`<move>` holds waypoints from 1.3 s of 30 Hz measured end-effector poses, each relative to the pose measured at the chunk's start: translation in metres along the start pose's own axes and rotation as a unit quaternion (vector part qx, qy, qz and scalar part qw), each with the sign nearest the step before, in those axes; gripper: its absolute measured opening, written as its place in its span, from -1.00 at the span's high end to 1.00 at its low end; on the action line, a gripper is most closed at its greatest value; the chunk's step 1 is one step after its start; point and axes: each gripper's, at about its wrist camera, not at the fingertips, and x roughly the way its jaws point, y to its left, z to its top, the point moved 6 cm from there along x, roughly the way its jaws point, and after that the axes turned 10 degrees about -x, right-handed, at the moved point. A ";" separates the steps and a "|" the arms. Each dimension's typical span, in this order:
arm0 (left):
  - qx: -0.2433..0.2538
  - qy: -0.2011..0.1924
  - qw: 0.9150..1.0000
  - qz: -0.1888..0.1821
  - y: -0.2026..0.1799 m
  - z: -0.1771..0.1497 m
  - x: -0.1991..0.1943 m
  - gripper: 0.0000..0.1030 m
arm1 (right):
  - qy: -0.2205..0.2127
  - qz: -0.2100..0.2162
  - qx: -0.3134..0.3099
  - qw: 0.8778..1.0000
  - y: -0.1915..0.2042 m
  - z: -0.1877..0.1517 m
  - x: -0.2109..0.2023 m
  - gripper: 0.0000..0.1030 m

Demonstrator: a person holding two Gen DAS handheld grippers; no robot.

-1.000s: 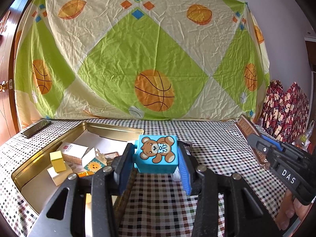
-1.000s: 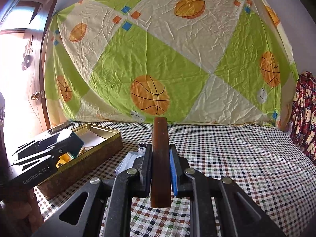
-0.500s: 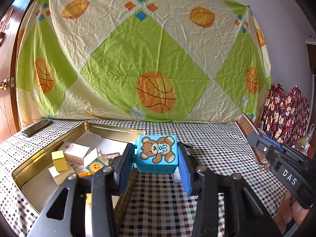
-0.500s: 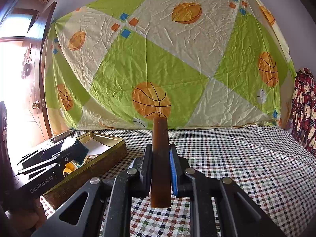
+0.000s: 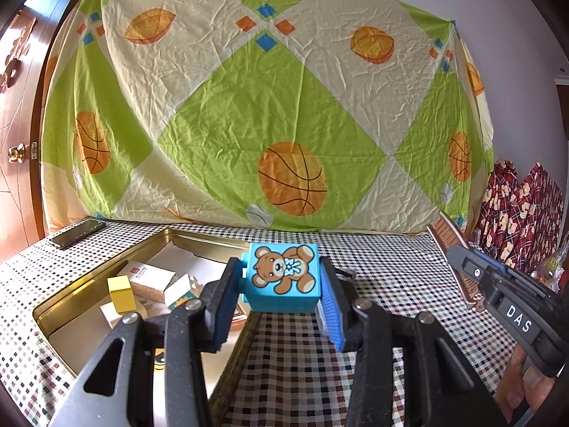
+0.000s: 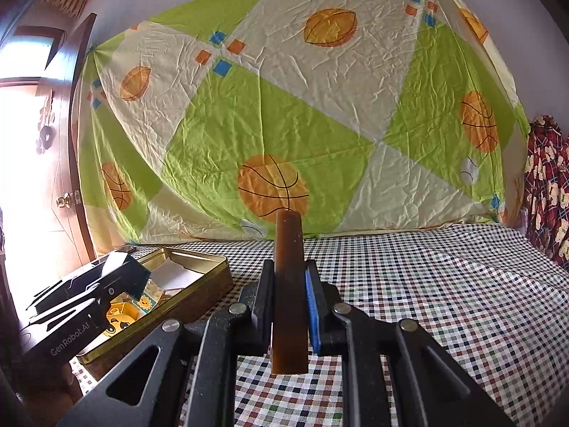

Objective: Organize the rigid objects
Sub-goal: 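Carry the bear block with the left tool while the right tool carries the comb over the tin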

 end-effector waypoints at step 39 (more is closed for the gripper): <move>-0.011 -0.018 1.000 0.015 0.046 0.013 -0.021 0.18 | -0.004 0.042 -0.032 0.999 0.054 0.006 0.012 0.66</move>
